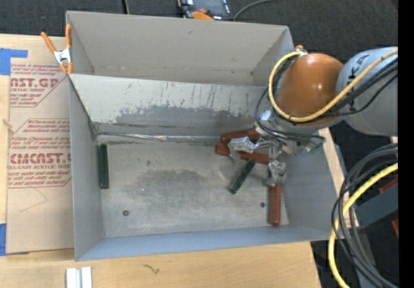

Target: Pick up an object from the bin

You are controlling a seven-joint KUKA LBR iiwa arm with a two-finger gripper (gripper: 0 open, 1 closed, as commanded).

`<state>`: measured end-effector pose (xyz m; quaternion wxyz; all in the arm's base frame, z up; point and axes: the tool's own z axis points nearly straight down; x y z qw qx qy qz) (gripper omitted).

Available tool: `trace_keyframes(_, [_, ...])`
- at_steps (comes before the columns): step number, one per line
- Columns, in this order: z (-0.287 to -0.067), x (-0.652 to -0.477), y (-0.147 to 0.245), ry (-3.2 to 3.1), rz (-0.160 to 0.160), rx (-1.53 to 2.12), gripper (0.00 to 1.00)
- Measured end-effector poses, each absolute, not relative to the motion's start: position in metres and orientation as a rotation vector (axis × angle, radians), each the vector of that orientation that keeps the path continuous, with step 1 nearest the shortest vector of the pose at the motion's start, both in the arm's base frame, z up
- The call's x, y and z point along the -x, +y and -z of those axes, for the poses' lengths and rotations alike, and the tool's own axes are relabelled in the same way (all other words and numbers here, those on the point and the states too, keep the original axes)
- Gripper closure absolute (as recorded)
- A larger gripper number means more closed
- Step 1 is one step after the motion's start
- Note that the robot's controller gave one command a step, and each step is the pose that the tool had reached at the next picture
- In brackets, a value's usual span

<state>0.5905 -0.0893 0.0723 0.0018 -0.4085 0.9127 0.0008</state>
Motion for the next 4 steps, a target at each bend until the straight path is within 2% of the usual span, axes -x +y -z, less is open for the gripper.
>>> trace_keyframes(1, [-0.073, -0.591, -0.090, 2.862, 0.000, 1.281, 1.00])
trace_keyframes(2, [-0.138, -0.572, -0.126, 2.843, 0.006, 1.324, 1.00])
trace_keyframes(3, [-0.134, -0.572, -0.124, 2.844, -0.001, 1.328, 0.00])
trace_keyframes(4, [-0.068, -0.583, -0.062, 2.647, -0.006, 1.687, 0.00])
